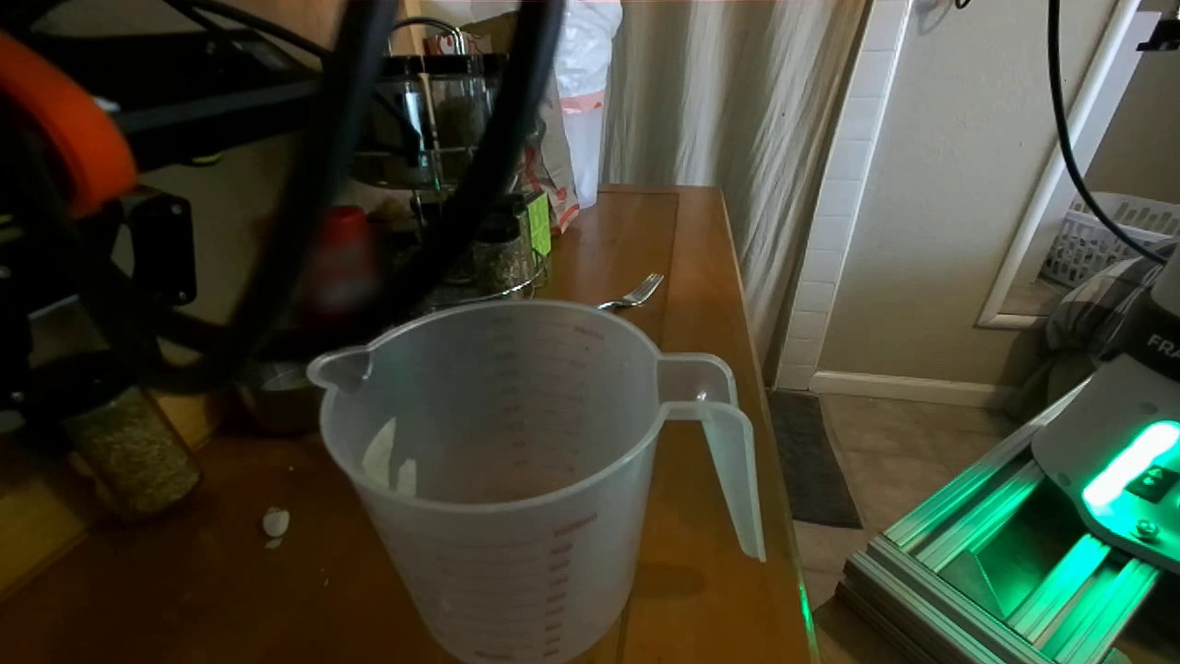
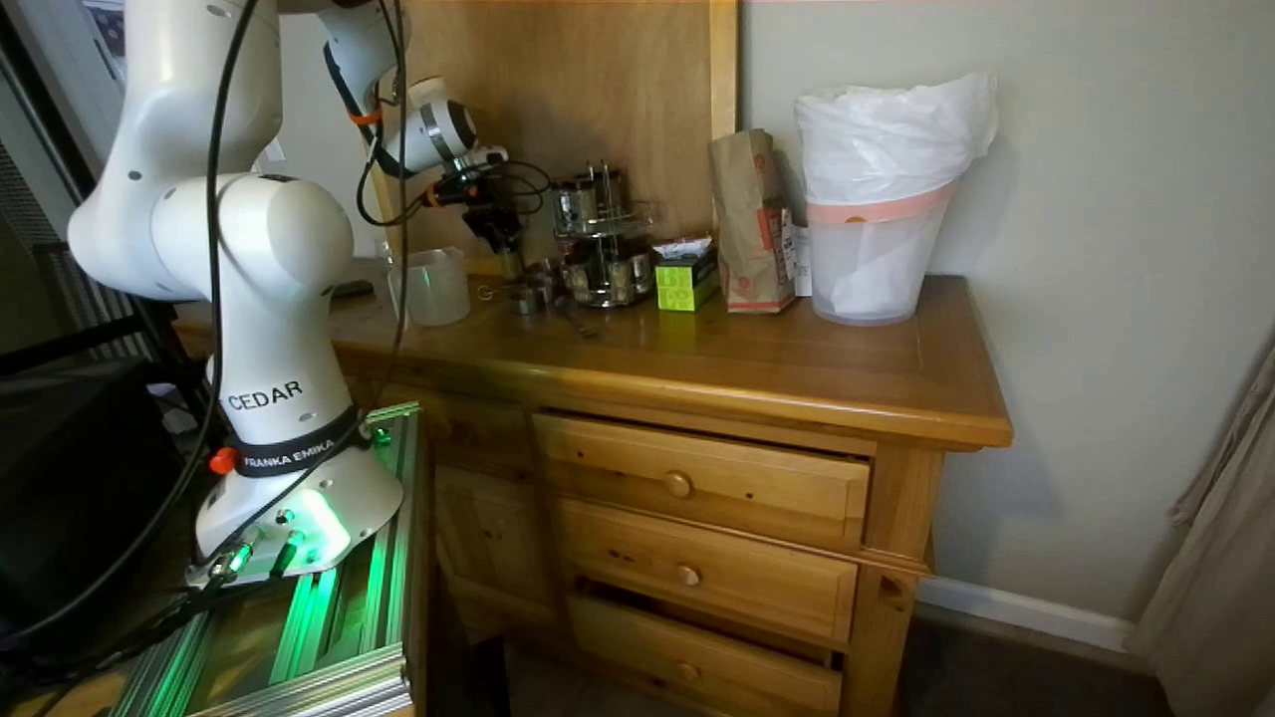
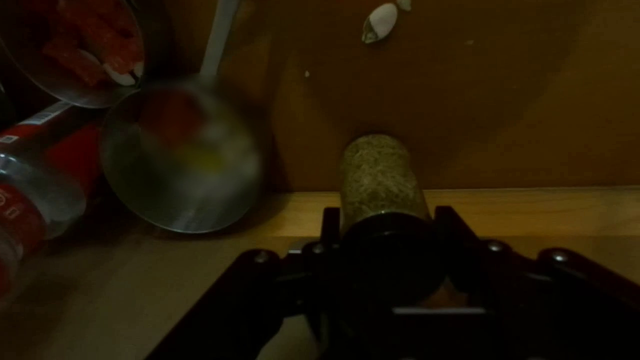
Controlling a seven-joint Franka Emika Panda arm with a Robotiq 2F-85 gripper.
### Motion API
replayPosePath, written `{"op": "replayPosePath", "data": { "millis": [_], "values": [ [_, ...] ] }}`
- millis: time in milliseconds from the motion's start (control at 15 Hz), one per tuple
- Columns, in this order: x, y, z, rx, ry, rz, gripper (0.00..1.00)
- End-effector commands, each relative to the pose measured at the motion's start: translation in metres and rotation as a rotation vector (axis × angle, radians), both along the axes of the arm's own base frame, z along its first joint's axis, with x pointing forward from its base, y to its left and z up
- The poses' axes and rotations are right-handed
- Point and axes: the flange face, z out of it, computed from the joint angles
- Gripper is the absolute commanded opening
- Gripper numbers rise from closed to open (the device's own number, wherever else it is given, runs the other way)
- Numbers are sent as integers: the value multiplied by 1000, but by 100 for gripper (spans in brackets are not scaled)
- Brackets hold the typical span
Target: Put the jar on the stand
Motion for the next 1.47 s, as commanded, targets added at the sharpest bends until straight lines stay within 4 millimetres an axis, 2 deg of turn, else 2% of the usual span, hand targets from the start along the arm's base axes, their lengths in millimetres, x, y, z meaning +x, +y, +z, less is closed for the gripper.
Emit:
{"op": "replayPosePath", "data": {
  "millis": [0, 200, 667, 733, 800, 867, 933, 1000, 1133, 1400],
  "values": [
    [-14, 4, 28, 14, 21, 25, 24],
    [-34, -4, 64, -17, 4, 65, 24],
    [-73, -33, 177, -78, -172, -22, 24],
    [-74, -28, 174, -132, -170, 11, 24],
    [-69, -26, 167, -93, -129, 16, 49],
    [-74, -29, 173, -109, -140, 16, 49],
    [-77, -30, 176, -116, -145, 19, 24],
    [-76, -28, 175, -86, -131, 15, 24],
    [-67, -43, 196, -57, -158, -44, 24],
    [-53, -96, 250, 40, -185, -231, 24]
  ]
}}
